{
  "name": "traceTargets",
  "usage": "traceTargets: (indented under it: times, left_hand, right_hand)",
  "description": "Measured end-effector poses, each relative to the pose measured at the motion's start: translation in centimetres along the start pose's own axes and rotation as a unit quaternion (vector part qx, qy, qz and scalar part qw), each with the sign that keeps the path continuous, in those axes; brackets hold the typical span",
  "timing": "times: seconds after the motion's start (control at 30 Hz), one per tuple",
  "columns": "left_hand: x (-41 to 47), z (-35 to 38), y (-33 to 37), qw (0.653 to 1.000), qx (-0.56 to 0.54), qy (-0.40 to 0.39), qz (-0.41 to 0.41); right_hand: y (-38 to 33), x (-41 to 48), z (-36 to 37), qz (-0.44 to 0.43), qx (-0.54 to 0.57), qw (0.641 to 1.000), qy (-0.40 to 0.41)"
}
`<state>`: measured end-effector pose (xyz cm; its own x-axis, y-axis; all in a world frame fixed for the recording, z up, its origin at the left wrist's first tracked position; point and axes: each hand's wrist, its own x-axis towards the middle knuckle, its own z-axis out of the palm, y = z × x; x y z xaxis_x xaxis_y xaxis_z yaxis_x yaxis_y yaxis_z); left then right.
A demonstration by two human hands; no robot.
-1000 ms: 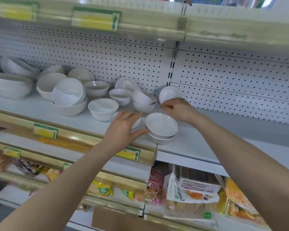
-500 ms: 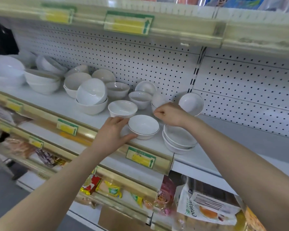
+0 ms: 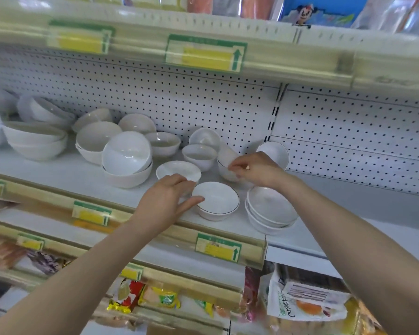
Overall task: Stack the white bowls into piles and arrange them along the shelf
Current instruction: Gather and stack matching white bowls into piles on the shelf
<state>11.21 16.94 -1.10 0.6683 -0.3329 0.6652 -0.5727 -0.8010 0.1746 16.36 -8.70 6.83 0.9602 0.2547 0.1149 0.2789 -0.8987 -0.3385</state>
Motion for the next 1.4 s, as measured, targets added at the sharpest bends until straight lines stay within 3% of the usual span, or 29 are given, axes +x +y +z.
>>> traceTargets:
  times: [0.1,0.2,0.4,0.67,0.83,1.0,1.13,1.4]
  left_hand:
    - [2.9,-0.3,-0.4,0.999,-0.004,0.014,0.047]
    - [6.7,0.3,-0.3,1.0,-0.015,-0.021,0.013]
    - [14.9,3.5,0.8,0.981,0.003,-0.145,-0.128]
    - [18.3,6.4,0.2,0.966,0.052,-0.202,-0.151]
    - [19.2,7.1,-0.7,0.939,-0.101,-0.231,-0.235]
    - [20.5,7.5,-1.4,0.934,-0.129,-0.248,-0.223]
    - [21.3,8.1,-2.3,0.905,-0.234,-0.264,-0.239]
    - [20.7,8.8,-3.0,0.898,-0.28,-0.293,-0.172]
  right_hand:
    - [1.2,-0.5,-2.1,0.043,0.041,0.993,0.103]
    - [3.4,-0.4,-3.1,0.086,0.017,0.985,0.152]
    - [6.7,1.5,-3.7,0.118,-0.048,0.988,0.084]
    - [8.3,6.0,-2.4,0.112,-0.12,0.986,-0.008]
    - [7.9,6.4,-1.3,0.132,-0.057,0.989,-0.037]
    - [6.2,5.8,-1.0,0.166,0.042,0.985,-0.036]
    - [5.3,5.5,-0.6,0.249,0.105,0.963,0.007]
    - [2.7,4.8,0.1,0.345,0.057,0.936,0.035]
